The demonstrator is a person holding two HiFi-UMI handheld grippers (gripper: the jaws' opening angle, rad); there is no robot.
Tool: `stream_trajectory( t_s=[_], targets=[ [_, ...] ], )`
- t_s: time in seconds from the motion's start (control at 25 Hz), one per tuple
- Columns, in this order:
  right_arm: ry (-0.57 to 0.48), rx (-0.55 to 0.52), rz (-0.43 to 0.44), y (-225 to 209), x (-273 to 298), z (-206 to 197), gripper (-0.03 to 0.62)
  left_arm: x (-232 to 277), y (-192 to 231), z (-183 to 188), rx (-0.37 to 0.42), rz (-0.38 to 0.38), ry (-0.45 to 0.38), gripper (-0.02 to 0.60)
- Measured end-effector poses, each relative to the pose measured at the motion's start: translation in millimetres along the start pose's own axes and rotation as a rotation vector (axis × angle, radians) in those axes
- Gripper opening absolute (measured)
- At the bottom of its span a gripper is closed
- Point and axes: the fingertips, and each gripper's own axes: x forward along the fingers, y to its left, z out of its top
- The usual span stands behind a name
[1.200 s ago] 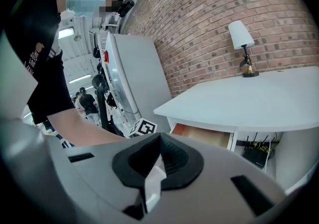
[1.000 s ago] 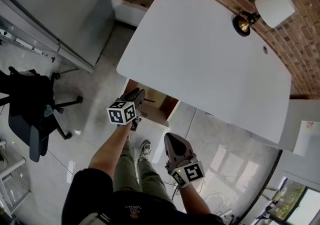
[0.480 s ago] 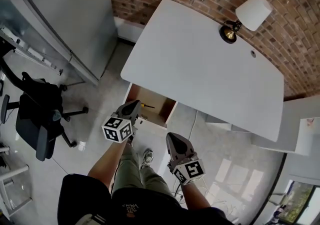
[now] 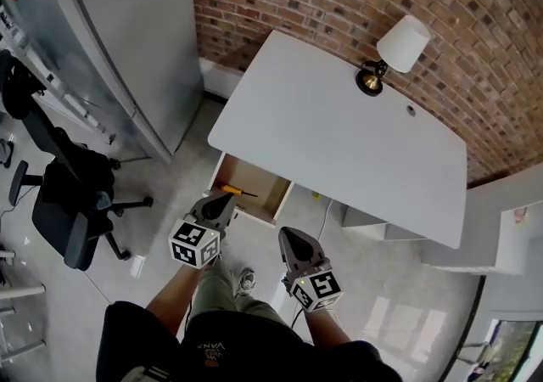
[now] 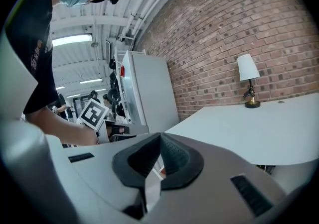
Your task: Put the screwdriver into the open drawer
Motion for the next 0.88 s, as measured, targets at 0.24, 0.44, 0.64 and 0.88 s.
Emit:
stream_trajectory(
  t_s=[0.24, 0.44, 0.64, 0.88],
  targets=[
    [-0.017, -0.027, 0.022, 8.7, -22.3, 19.1, -0.003, -38.3, -38.1, 39.1, 0.087, 0.010, -0.049, 0.008],
    [-0.047, -0.050, 0.022, 7.3, -37.1, 36.3, -0.003, -65.0, -61.0, 61.0, 0.139, 0.024, -0.097, 0.008],
    [-0.081, -0.063, 0.027, 12.1, -46.2, 52.2, -0.003, -88.0, -72.7, 71.9, 0.172, 0.057, -0.110, 0.008],
    [-0.121, -0.094, 0.047, 22.8, -48.0, 72.6, -0.003, -112.7, -80.4, 88.0, 0.211, 0.094, -0.150, 0.008]
  ],
)
